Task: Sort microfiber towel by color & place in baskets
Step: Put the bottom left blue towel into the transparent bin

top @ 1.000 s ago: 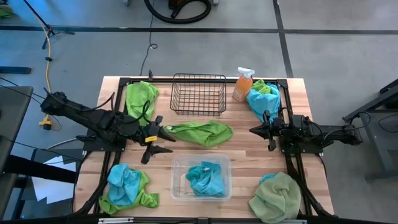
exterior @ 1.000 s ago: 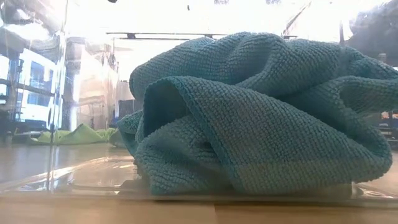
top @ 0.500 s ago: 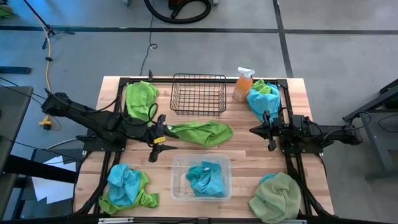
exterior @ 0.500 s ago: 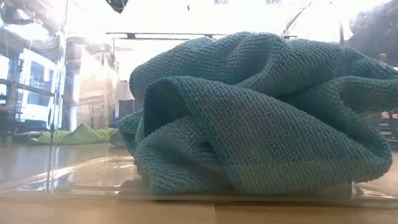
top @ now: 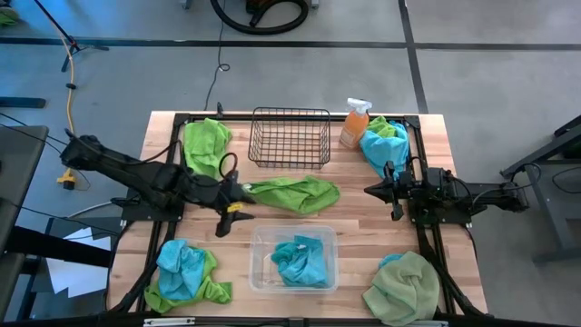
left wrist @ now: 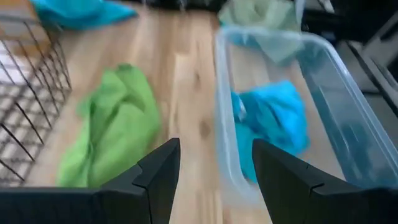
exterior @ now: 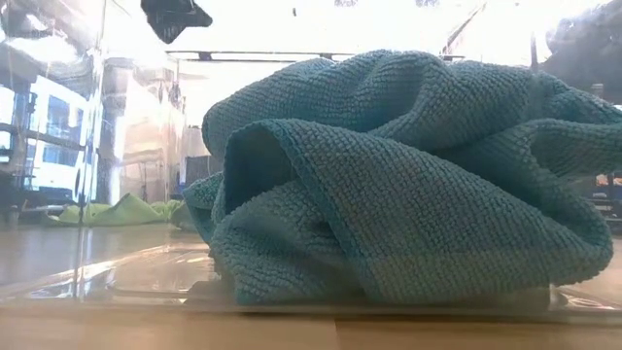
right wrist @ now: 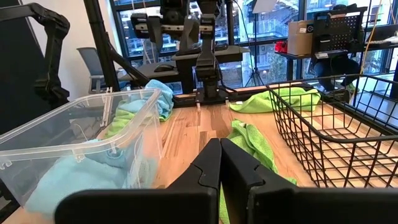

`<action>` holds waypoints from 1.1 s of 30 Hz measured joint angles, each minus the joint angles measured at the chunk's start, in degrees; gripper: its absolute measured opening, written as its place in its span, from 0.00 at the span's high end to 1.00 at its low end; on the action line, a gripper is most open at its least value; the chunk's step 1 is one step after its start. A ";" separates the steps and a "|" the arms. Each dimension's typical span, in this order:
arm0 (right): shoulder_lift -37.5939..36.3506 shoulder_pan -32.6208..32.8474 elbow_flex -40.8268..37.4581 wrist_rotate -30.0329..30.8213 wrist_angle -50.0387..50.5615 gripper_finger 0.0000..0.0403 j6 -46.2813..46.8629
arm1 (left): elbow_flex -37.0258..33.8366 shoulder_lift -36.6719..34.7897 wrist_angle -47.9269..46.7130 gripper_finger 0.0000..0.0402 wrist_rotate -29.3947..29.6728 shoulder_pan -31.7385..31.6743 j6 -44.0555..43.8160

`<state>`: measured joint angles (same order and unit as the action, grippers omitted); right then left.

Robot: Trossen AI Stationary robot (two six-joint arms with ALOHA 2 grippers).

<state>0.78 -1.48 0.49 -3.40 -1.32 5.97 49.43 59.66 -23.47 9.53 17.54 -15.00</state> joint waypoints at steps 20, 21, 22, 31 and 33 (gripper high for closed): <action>0.02 0.02 -0.02 0.00 0.00 1.00 -0.01 | 2.14 4.72 -40.78 0.53 -27.44 15.42 -35.10; 0.02 0.02 0.00 0.00 0.00 1.00 0.01 | 2.14 5.76 -41.59 0.53 -27.05 16.80 -37.21; 0.02 0.00 0.00 0.00 0.00 1.00 0.01 | 2.14 6.78 -42.76 0.53 -26.66 18.07 -39.34; 0.02 0.02 0.00 0.00 -0.01 1.00 0.00 | 2.13 13.88 -45.25 0.53 -27.39 26.36 -56.01; 0.02 0.00 0.00 -0.02 0.00 1.00 -0.01 | 2.14 14.47 -42.98 0.53 -27.49 27.34 -58.60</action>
<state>0.80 -1.47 0.49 -3.42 -1.32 5.96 51.57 74.14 -66.45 -17.96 44.88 -73.59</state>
